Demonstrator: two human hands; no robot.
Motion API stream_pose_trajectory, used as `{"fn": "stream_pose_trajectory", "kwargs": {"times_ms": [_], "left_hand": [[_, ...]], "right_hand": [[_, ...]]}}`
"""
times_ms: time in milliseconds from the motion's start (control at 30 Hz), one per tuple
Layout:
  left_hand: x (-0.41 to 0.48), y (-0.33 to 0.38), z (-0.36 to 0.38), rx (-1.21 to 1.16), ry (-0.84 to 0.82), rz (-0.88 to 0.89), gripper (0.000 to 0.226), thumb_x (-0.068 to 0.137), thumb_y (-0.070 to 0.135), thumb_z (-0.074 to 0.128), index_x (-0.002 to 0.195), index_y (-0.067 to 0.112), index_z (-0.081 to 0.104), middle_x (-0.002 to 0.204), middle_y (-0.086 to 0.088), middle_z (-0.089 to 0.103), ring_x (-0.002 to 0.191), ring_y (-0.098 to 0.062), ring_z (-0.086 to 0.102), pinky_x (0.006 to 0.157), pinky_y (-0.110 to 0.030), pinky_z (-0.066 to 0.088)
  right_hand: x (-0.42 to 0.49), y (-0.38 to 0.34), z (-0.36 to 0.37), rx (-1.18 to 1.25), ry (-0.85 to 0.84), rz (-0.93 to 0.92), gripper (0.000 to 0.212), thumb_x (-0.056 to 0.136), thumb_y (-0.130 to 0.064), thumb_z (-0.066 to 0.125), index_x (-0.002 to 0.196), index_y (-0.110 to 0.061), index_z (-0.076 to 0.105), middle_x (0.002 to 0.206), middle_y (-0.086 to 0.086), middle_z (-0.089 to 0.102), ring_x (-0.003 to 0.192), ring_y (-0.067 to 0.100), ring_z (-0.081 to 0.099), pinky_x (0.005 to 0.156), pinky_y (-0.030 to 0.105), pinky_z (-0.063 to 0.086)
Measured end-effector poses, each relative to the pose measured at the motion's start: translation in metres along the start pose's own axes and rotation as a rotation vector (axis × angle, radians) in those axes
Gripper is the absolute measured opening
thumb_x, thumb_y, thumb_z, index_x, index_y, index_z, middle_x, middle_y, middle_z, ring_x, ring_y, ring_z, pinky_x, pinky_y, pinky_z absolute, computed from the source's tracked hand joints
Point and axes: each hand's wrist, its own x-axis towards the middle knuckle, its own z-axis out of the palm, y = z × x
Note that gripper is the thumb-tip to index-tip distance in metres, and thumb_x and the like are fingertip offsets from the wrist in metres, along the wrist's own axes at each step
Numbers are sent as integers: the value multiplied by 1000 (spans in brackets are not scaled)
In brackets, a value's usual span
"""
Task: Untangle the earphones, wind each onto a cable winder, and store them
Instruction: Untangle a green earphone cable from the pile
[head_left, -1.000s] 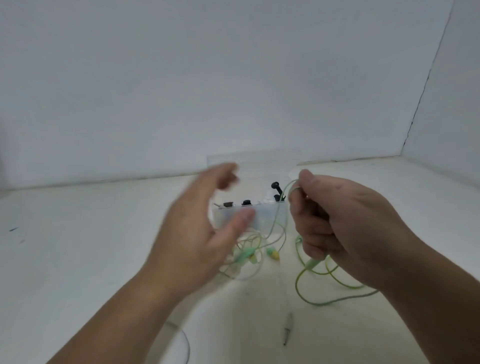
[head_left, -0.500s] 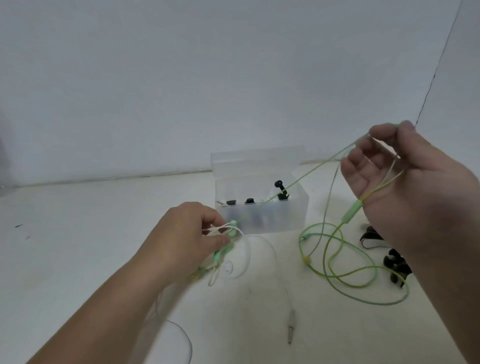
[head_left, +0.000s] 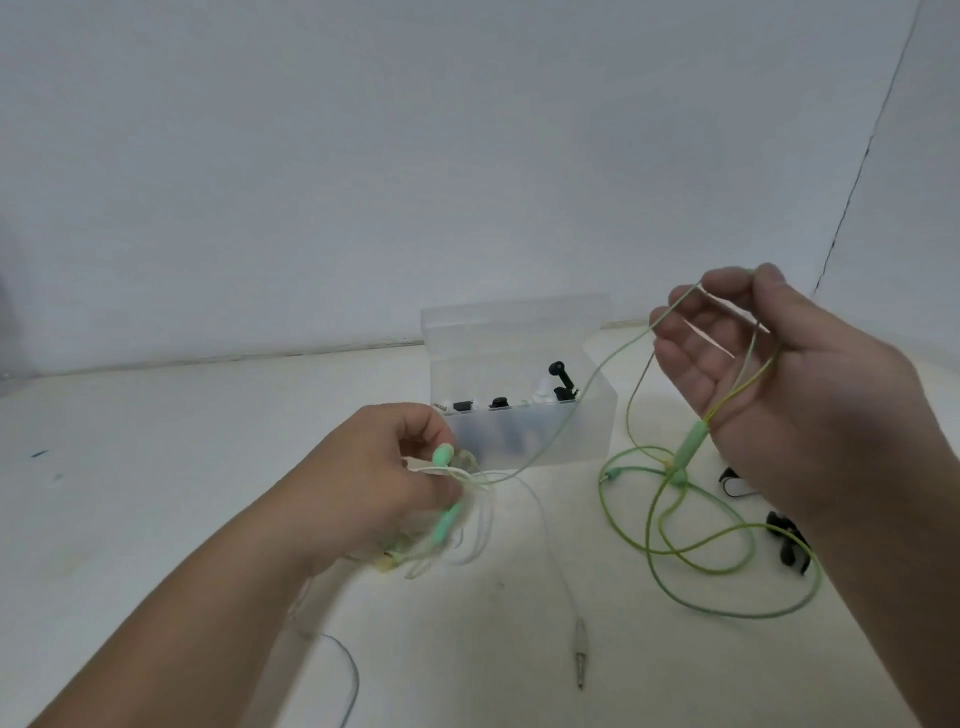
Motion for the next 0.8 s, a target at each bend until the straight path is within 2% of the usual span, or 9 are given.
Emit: {"fn": "stream_pose_trajectory", "kwargs": {"times_ms": [100, 167, 233, 367, 433, 533, 600, 733, 800], "left_hand": [[-1, -2, -4, -243, -144, -16, 24, 63, 16, 82, 80, 10, 67, 74, -5, 63, 70, -17, 59, 64, -26, 46], [-2, 0, -4, -310, -185, -22, 26, 67, 12, 81, 90, 9, 70, 71, -9, 64, 67, -17, 62, 59, -21, 49], [-3, 1, -3, -333, -181, -19, 32, 69, 7, 85, 99, 6, 73, 70, -13, 66, 69, -18, 64, 63, -17, 51], [-1, -1, -2, -278, -58, -43, 11, 86, 7, 70, 94, 5, 78, 86, -13, 75, 80, -19, 69, 74, -19, 54], [0, -2, -2, -237, -39, -54, 9, 86, 13, 74, 92, 10, 79, 89, -12, 76, 84, -19, 70, 77, -22, 53], [-1, 0, -2, -131, -59, -47, 22, 69, 26, 85, 90, 21, 80, 87, -10, 75, 81, -13, 68, 79, -25, 50], [-2, 1, -1, -94, -58, -51, 17, 72, 22, 88, 88, 22, 80, 82, -2, 76, 77, -7, 66, 75, -23, 47], [-2, 2, 0, -82, -45, -25, 26, 67, 44, 82, 87, 27, 80, 84, -18, 74, 78, -18, 63, 76, -32, 43], [-2, 3, 1, -80, -8, -17, 23, 69, 43, 75, 82, 25, 79, 79, -12, 75, 73, -17, 61, 76, -33, 43]], "right_hand": [[4, 1, -7, -26, 85, -34, 34, 102, -32, 47, 80, -14, 66, 77, 3, 71, 78, 19, 75, 63, 27, 58], [9, 2, -13, -31, 156, -56, 33, 102, -32, 50, 81, -13, 67, 77, 3, 70, 79, 20, 75, 63, 27, 58], [13, 2, -18, -47, 214, -59, 32, 101, -33, 51, 81, -14, 67, 77, 2, 70, 79, 20, 76, 62, 27, 58], [19, 4, -23, -82, 258, -62, 33, 101, -33, 52, 80, -14, 67, 72, 0, 67, 74, 19, 76, 60, 26, 58], [19, 5, -24, -93, 259, -65, 33, 101, -33, 52, 80, -14, 68, 72, 0, 67, 74, 19, 76, 60, 26, 58], [19, 6, -24, -107, 254, -69, 33, 101, -33, 53, 80, -13, 68, 72, 1, 67, 74, 20, 76, 60, 27, 58], [19, 6, -24, -119, 256, -74, 33, 101, -33, 53, 80, -13, 68, 72, 1, 67, 74, 21, 76, 60, 26, 58], [20, 6, -23, -117, 264, -73, 33, 101, -34, 52, 80, -13, 68, 73, 1, 65, 74, 21, 76, 59, 26, 58], [20, 5, -23, -114, 268, -72, 34, 101, -34, 52, 80, -13, 68, 75, 1, 64, 74, 21, 76, 59, 27, 58]]}}
